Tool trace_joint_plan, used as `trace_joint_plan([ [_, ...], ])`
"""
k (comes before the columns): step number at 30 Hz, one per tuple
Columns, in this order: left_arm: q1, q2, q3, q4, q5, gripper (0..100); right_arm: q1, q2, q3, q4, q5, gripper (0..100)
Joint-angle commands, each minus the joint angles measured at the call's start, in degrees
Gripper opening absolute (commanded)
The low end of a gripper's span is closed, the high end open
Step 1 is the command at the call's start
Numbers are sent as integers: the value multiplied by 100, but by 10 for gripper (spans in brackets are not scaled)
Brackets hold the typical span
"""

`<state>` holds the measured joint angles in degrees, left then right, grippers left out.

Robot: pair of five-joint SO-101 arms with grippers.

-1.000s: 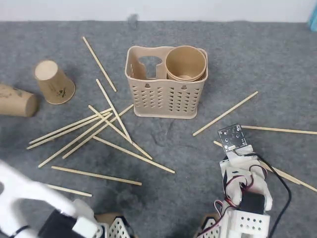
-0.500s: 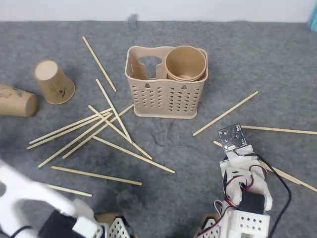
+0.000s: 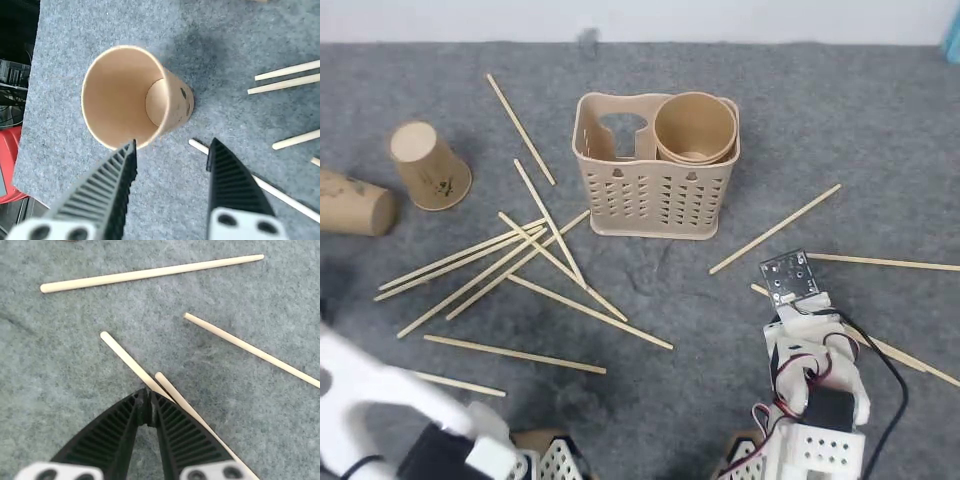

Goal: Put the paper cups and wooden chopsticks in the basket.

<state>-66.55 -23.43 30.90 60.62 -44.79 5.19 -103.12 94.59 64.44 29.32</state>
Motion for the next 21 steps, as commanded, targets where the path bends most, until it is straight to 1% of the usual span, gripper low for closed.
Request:
trace_joint_plan([
  [1,-105,-35,-514,0,9,217,-4,-84,-35,66,0,8],
  [3,-132,-18,-725,35,132,217,-4,-84,-35,66,9,8],
  [6,-158,141,-1042,132,642,217,-4,-84,-35,57,9,8],
  [9,-132,571,-1560,677,835,217,-4,-84,-35,48,18,8],
  [15,62,2101,-2862,1960,897,217,-4,-84,-35,66,26,8],
  [21,70,3719,-4400,2646,905,217,4,-84,-35,75,26,8],
])
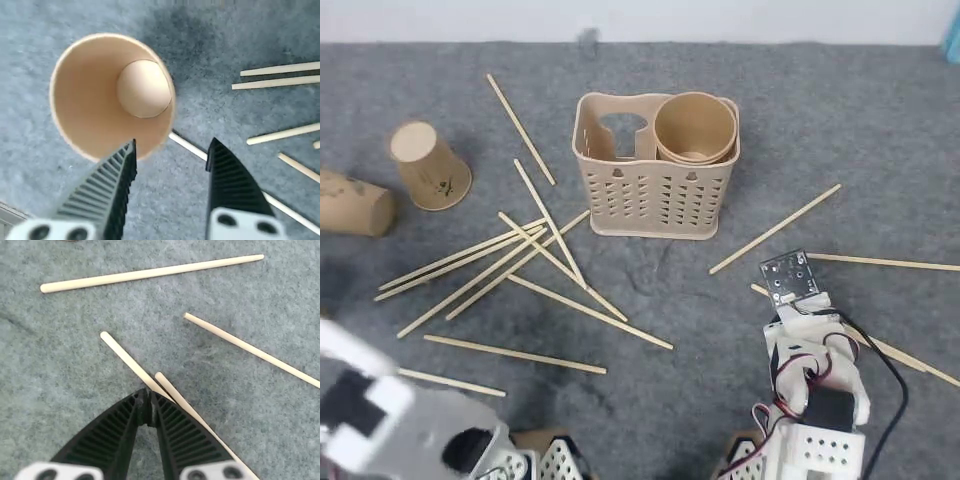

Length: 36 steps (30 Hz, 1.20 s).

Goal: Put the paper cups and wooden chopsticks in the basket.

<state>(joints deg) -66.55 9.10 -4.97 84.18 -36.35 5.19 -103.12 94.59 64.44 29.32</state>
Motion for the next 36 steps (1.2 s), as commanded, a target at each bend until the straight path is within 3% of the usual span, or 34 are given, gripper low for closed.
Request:
trace_joint_plan([
  [1,70,703,-1051,387,62,217,4,-84,-35,75,35,8],
  [12,404,2602,-2440,1336,62,214,4,-84,-35,66,35,8],
  [16,431,2866,-2580,1336,62,109,4,-84,-35,66,35,8],
  [19,431,2875,-2633,1407,62,3,-4,-84,-35,57,35,8],
  [27,316,2673,-3380,1644,62,12,-4,-84,-35,40,35,8],
  [36,334,1231,-2800,1644,70,12,-4,-84,-35,31,35,8],
])
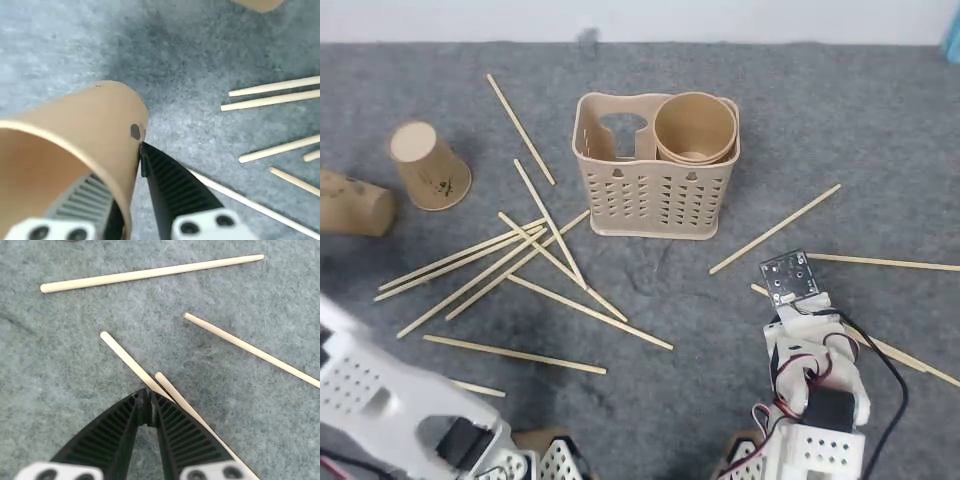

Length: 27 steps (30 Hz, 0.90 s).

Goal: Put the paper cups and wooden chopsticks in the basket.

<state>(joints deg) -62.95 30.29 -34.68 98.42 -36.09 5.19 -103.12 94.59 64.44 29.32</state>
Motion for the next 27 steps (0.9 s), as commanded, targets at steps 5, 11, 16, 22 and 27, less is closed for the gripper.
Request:
trace_joint_plan([
  [5,264,-2409,1007,220,62,12,-4,-84,-35,31,26,8],
  [11,1248,-4510,1859,220,879,12,-4,-84,-35,31,18,8],
  [16,2840,-5512,2009,220,2031,12,4,-84,-35,31,9,8],
  [22,5231,-5459,1868,220,3323,12,-4,-84,-26,31,18,8],
  [27,6971,-5116,725,202,4070,12,-4,-84,-26,31,26,8],
])
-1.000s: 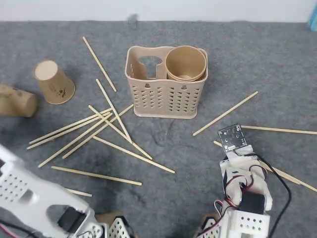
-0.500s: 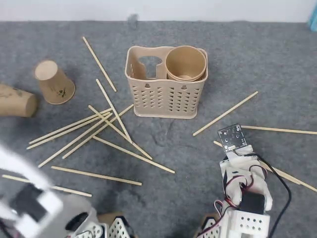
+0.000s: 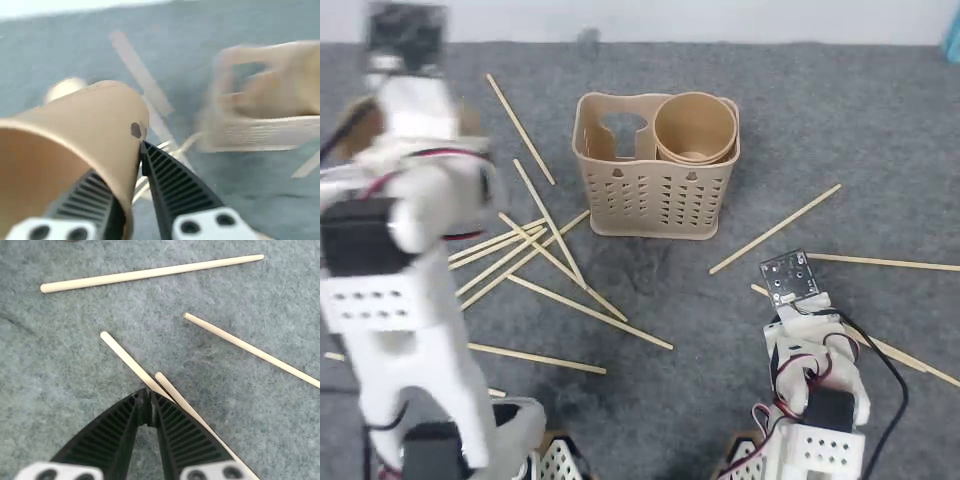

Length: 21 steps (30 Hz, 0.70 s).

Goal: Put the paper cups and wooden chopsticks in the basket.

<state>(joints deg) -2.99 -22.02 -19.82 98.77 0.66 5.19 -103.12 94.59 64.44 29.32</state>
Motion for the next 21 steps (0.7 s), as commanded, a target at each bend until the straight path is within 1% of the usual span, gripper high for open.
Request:
trace_joint_plan([
  [1,1310,220,-1068,167,492,12,-4,-84,-26,31,26,8],
  [5,2400,791,-2088,167,589,12,-4,-84,-26,31,26,8],
  [8,2796,1336,-2686,114,571,12,-13,-84,-26,31,26,8],
  [10,2954,1705,-3046,18,527,12,-13,-84,-26,22,26,8],
  [14,3288,2488,-3442,62,-176,12,-13,-84,-26,22,35,8],
  [21,3314,3376,-3459,35,-1002,12,-13,-84,-26,-57,35,8],
])
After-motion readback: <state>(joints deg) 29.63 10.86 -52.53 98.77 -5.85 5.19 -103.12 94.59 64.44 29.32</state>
